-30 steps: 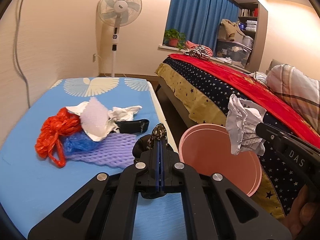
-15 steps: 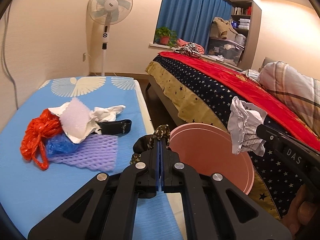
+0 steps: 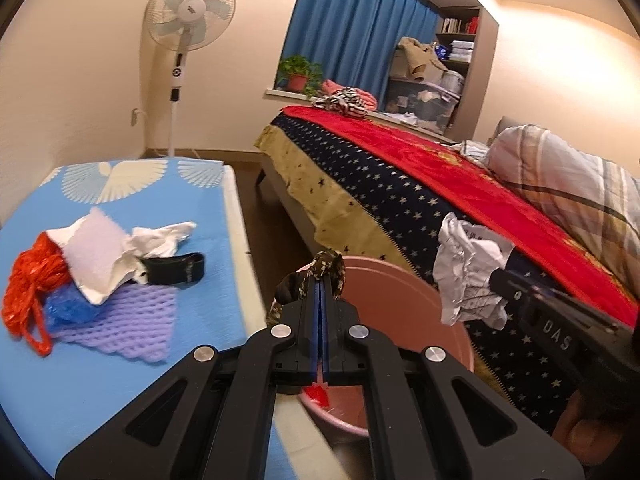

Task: Collect trash
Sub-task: 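Open the right tool over the bin while the left tool drops the black cloth in, then reach the left tool to the orange bag while the right tool grasps the black strap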

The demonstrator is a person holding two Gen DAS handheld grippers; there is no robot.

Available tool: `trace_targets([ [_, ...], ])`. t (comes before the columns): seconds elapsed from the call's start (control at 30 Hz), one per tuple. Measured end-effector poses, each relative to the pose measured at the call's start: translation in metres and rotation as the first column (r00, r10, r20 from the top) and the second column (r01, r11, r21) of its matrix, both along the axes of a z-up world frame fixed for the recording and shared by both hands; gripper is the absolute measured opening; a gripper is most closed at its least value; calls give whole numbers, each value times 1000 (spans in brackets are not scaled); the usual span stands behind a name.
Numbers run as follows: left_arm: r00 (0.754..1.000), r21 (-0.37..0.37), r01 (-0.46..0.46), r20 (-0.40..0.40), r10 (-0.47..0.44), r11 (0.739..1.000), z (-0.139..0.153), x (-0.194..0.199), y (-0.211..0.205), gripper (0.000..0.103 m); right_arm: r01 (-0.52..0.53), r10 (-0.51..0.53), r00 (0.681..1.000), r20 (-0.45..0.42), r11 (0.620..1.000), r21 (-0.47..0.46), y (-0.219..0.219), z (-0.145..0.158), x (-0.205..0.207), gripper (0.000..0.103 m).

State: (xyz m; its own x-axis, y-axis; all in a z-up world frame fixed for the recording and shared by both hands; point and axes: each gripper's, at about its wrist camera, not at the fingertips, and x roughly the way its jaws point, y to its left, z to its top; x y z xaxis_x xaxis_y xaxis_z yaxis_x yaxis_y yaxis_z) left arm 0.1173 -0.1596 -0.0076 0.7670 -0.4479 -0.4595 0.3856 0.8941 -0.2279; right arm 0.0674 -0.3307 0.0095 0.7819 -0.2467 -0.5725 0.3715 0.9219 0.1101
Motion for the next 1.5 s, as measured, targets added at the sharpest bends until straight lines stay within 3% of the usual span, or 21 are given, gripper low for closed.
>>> trace_targets([
  [0.23, 998, -18, 60, -10, -60, 998, 0, 8, -15, 0, 22, -22, 1000, -8, 1000, 4, -8, -2, 3, 9],
  [0.67, 983, -12, 153, -105, -153, 988, -18, 23, -33, 1, 18, -17, 1000, -24, 999, 27, -13, -7, 9, 13],
  [0.73, 980, -3, 158, -119, -157, 988, -21, 24, -37, 7, 15, -13, 999, -38, 999, 49, -15, -10, 11, 15],
  [0.8, 983, 7, 141, -120, -139, 990, -22, 24, -35, 26, 34, -32, 998, -45, 998, 50, -18, -11, 11, 45],
  [0.83, 984, 7, 133, -117, -131, 991, -21, 24, -33, 31, 42, -40, 998, -44, 998, 51, -19, -12, 10, 50],
  [1.23, 999, 39, 23, -50, -21, 999, 2, 2, 25, 31, -49, 50, 999, -15, 996, 71, 9, -4, -2, 50],
  [1.5, 984, 43, -179, 15, 179, 983, 15, -19, 90, 31, -139, 138, 990, 16, 985, 98, 45, 2, -3, 48],
])
